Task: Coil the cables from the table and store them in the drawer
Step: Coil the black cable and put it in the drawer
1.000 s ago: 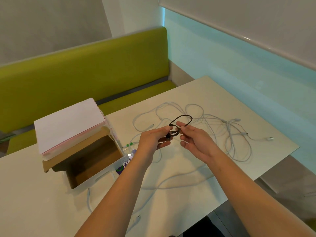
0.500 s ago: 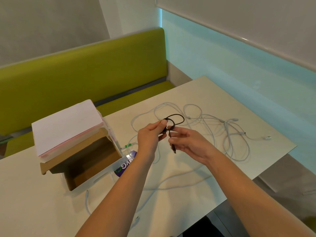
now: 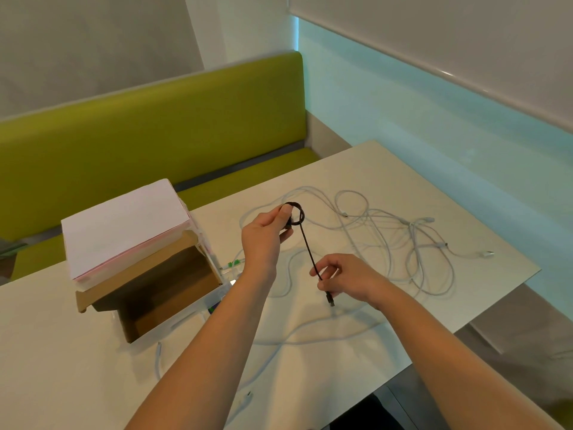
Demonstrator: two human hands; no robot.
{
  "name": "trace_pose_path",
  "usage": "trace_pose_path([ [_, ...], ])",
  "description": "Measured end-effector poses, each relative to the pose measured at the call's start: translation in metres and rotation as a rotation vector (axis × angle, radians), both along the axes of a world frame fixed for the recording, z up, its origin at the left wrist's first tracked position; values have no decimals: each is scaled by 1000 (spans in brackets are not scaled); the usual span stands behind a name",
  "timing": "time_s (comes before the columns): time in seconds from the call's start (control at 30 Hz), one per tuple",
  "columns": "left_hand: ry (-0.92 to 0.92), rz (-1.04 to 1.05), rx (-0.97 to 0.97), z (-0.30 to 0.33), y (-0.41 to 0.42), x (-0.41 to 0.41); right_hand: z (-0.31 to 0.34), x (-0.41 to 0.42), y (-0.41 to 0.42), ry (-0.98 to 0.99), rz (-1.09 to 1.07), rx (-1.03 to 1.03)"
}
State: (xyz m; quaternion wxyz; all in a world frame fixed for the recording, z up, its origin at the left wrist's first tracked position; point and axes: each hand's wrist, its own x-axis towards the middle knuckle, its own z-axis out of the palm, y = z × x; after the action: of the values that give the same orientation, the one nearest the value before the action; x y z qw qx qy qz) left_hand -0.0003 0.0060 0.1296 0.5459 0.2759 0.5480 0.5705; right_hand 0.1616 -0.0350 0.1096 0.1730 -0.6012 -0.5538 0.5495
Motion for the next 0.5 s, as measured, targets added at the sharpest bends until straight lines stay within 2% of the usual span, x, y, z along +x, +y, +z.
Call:
trace_pose_path([
  [0.1,-12,-3,-2,-1,-3,2,6,-4,4,-17,55,1],
  [0.23,-20,-54,-9,-2,-8,5,20,-17,8,270,-195,68],
  [0.37,-42,-64,-19,-2,-13,9,20,-22,11,310,-336,153],
  [0.5,-25,-59,-26,-8,-14,8,14,-17,10,462,-355,77],
])
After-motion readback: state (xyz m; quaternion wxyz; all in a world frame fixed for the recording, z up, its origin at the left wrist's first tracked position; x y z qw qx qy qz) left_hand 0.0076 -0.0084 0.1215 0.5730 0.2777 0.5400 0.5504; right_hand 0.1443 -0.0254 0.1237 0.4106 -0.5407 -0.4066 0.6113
